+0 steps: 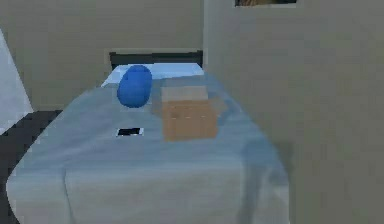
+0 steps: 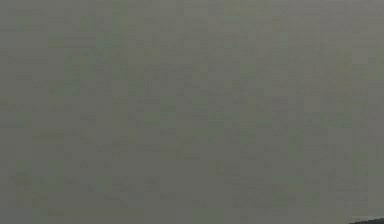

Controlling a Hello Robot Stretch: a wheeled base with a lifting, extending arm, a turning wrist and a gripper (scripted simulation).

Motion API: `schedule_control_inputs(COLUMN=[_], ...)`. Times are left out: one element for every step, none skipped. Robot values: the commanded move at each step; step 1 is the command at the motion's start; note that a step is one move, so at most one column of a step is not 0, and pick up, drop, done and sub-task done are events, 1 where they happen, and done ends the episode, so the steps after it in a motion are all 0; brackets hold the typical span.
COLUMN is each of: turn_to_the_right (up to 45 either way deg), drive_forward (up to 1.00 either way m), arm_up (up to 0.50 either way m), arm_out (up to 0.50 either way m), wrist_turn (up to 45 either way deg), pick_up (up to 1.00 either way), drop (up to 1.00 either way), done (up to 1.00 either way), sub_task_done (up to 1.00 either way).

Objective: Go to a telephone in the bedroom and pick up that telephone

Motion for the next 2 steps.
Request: schedule_control_inputs(turn_to_the_right=[-45.0,-45.0], drive_forward=[0.00,0.00], arm_up=[0.00,0.00], arm_out=[0.00,0.00], wrist_turn=[0.0,0.0], pick_up=[0.00,0.00], drop=[0.00,0.00], done=[0.00,0.00], sub_task_done=[0.00,0.00])
